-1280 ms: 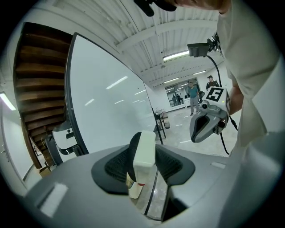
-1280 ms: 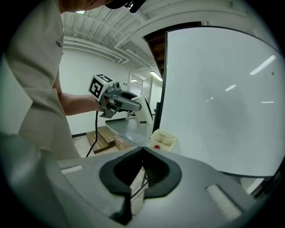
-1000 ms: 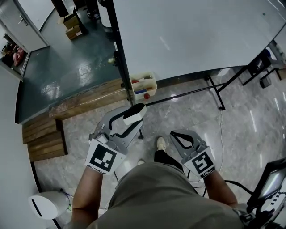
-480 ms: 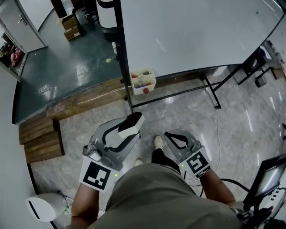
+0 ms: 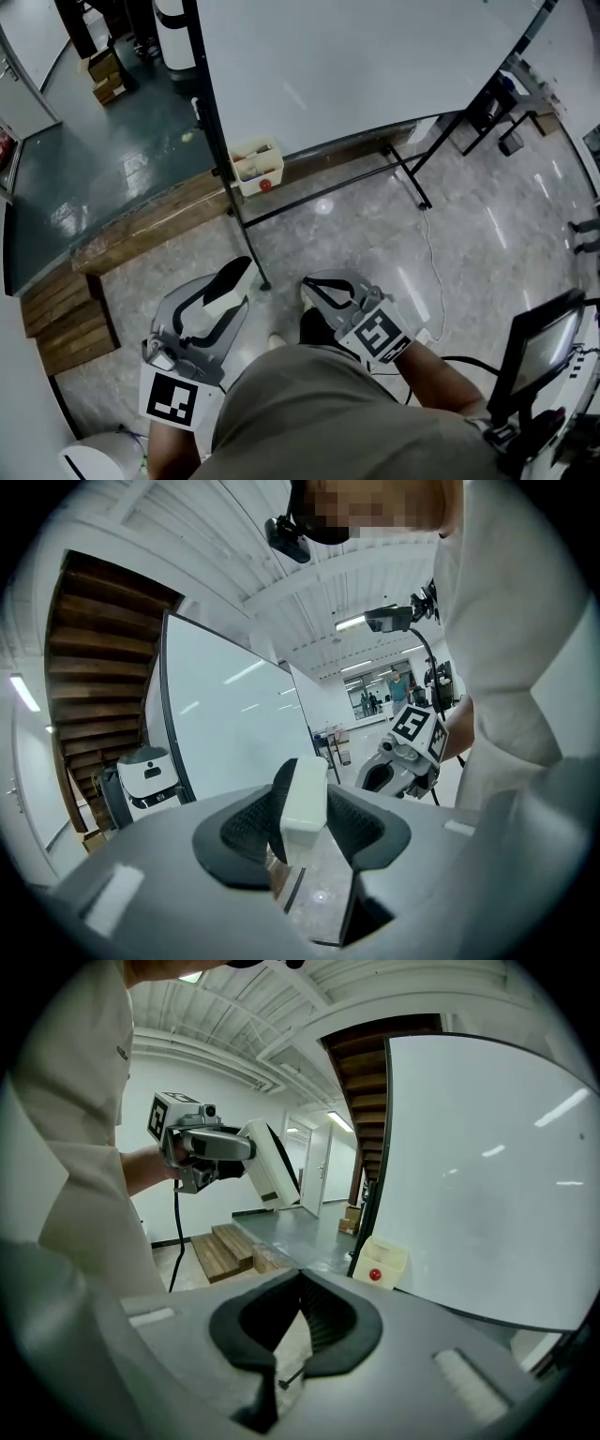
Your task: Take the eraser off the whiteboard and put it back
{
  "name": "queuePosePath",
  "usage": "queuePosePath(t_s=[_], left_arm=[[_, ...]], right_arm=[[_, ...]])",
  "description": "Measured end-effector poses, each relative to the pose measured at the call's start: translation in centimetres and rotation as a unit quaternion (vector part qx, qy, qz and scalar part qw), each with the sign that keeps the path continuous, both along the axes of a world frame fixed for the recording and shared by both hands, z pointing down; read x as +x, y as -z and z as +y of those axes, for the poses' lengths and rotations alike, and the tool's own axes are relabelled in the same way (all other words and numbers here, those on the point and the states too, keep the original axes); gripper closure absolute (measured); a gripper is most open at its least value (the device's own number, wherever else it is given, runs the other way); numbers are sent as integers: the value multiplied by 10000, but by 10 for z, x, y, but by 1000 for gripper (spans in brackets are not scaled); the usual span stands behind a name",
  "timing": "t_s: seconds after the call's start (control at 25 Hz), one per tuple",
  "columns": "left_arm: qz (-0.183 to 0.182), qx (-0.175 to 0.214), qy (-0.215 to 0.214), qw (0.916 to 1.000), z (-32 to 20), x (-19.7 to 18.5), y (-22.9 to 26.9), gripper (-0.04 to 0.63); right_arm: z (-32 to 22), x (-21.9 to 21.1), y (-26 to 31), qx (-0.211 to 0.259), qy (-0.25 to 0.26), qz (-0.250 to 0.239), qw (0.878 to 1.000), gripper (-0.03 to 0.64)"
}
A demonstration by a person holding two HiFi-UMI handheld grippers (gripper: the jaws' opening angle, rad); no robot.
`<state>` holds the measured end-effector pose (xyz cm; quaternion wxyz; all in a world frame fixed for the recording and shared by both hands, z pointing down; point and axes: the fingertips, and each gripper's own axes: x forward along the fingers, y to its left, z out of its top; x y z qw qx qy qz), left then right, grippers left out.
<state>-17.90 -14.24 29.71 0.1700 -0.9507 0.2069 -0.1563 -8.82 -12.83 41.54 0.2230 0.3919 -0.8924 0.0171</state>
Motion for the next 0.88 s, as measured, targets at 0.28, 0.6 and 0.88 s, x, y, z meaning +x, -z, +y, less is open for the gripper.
queuePosePath(t_s=[0.28, 0.6, 0.88], left_arm=[[13, -137, -3, 9999, 11, -4, -4, 419], [197, -198, -17, 9996, 20, 1, -3, 420], [227, -314, -102, 9992, 24, -1, 0, 419]], right_arm=[[7, -5, -5, -63, 6, -27, 10000, 614], [17, -3, -3, -82, -32, -35, 10000, 614], [20, -3, -4, -102, -58, -30, 9999, 614]])
